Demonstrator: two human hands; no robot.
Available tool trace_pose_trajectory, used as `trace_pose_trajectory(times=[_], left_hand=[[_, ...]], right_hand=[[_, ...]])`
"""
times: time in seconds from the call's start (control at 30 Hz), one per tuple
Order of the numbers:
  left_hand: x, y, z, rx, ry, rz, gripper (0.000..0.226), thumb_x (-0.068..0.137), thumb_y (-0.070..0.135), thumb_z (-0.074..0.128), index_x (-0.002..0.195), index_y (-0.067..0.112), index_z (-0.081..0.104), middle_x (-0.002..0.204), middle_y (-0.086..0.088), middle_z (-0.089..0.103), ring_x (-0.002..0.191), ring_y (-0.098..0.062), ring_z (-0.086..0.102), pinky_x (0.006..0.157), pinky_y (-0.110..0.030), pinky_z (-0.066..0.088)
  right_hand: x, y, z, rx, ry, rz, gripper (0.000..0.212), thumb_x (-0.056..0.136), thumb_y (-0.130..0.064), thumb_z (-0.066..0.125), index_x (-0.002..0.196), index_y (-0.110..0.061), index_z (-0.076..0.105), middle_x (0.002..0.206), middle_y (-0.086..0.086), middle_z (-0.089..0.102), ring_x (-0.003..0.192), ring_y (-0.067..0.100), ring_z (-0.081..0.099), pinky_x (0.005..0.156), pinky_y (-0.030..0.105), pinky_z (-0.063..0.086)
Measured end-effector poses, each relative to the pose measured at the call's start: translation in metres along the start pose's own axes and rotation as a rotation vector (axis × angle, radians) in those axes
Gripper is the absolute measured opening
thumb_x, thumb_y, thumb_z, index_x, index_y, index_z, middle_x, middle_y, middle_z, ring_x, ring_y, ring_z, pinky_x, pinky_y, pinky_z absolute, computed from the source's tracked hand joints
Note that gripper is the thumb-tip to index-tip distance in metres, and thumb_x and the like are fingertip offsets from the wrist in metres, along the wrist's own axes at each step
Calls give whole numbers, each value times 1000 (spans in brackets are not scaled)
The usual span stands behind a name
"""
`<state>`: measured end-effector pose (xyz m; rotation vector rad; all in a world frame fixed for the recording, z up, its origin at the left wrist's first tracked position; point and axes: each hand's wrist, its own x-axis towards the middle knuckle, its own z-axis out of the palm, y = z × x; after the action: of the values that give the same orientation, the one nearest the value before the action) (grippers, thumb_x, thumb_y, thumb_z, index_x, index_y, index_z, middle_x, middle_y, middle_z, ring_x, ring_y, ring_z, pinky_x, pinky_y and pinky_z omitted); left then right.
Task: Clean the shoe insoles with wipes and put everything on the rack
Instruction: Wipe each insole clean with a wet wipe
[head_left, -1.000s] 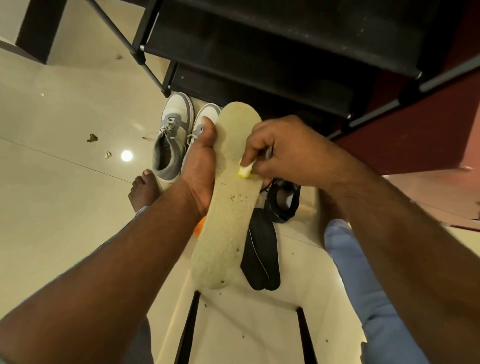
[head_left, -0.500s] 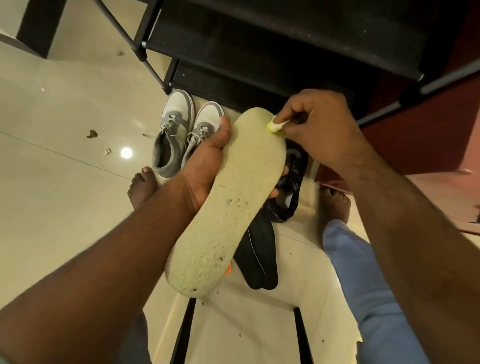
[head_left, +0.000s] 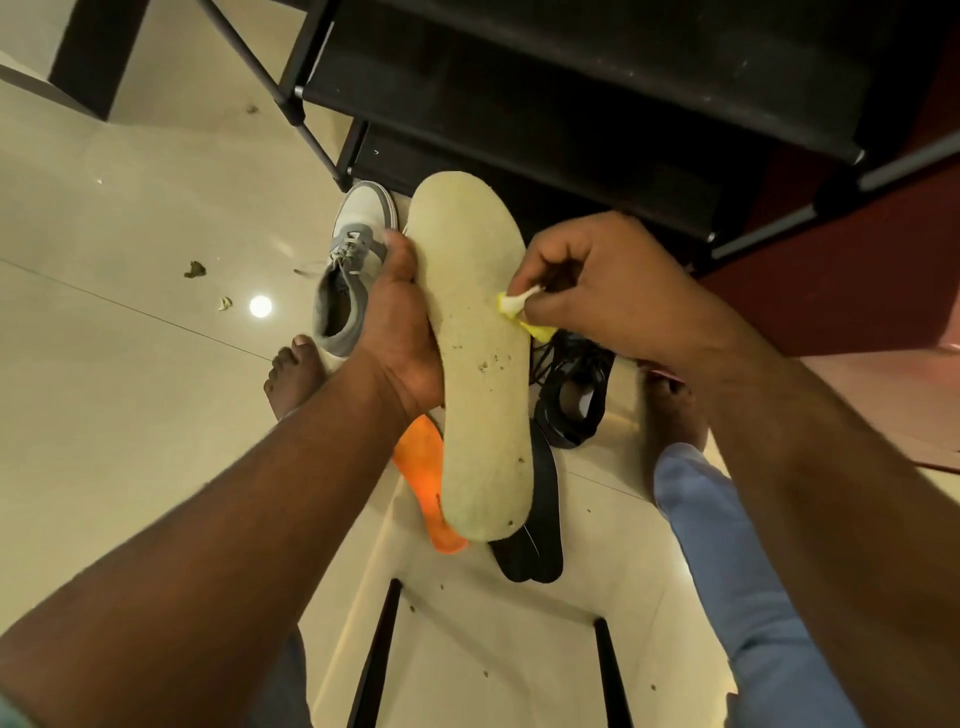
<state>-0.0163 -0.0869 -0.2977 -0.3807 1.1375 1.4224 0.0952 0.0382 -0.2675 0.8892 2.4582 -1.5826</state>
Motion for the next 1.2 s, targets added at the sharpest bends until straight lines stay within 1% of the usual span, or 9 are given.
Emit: trace_pose_trajectory(times=[0.1, 0.23, 0.3, 0.47, 0.57, 0.73, 0.93, 1.03, 1.2], left_hand=[[-2, -8, 6, -23, -101, 0, 89, 89, 79, 8, 123, 16, 61, 113, -16, 71, 97, -32, 71, 81, -51, 59], [-2, -8, 5, 21, -95, 28, 89, 89, 79, 7, 116, 18, 66, 107, -10, 74, 99, -25, 72, 87, -43, 56], [-2, -7, 5, 25, -94, 50, 90, 89, 79, 6, 118, 18, 65, 107, -10, 73, 100, -25, 71, 89, -42, 55], [-4, -12, 11, 45, -126, 101, 91, 89, 78, 6, 118, 16, 66, 120, -15, 67, 119, -32, 61, 106, -49, 45], [-5, -15, 11, -17, -107, 142, 85, 94, 74, 12, 104, 17, 75, 102, -8, 74, 105, -24, 70, 91, -40, 56], [-6, -16, 13, 141, -126, 149, 89, 91, 74, 6, 136, 16, 54, 129, -17, 64, 123, -31, 59, 106, -50, 46], [-6, -19, 15, 17, -107, 145, 84, 94, 74, 12, 101, 19, 76, 105, -9, 73, 107, -21, 68, 97, -38, 53], [-6, -14, 13, 35, -163, 110, 90, 89, 78, 7, 117, 15, 65, 125, -21, 54, 116, -34, 47, 112, -52, 30], [-8, -11, 13, 30, -159, 101, 94, 89, 78, 5, 99, 19, 77, 113, -14, 66, 113, -29, 57, 113, -48, 35]], right_hand=[[4, 4, 11, -5, 211, 48, 9, 80, -8, 72, 83, -16, 69, 89, -8, 61, 73, 3, 62, 54, 10, 49], [-2, -8, 31, -16, 103, -136, 15, 78, -4, 71, 84, -18, 71, 83, -14, 61, 77, 0, 59, 70, 11, 49], [0, -8, 36, -66, 150, -200, 14, 77, -4, 70, 85, -15, 71, 84, -11, 60, 75, -1, 57, 71, 10, 47], [4, 1, 34, -58, 315, 3, 14, 81, -6, 69, 89, -17, 69, 91, -7, 62, 72, 4, 63, 69, 21, 56], [-3, -18, 46, 83, 302, -135, 12, 78, -5, 69, 86, -13, 71, 81, -9, 65, 76, 1, 61, 71, 13, 50], [9, 4, 37, 91, 475, 81, 11, 82, -7, 69, 88, -17, 68, 84, -9, 64, 79, 1, 61, 75, 23, 55], [3, -10, 43, 25, 320, -282, 17, 79, 1, 63, 86, -11, 72, 90, -8, 63, 87, 7, 61, 80, 20, 52], [9, 11, 32, -105, 354, -148, 19, 81, 6, 61, 81, -10, 70, 93, -4, 61, 82, 10, 62, 70, 27, 56], [6, 7, 37, 48, 360, -177, 14, 79, 6, 65, 81, -6, 73, 98, -3, 64, 85, 6, 64, 74, 16, 54]])
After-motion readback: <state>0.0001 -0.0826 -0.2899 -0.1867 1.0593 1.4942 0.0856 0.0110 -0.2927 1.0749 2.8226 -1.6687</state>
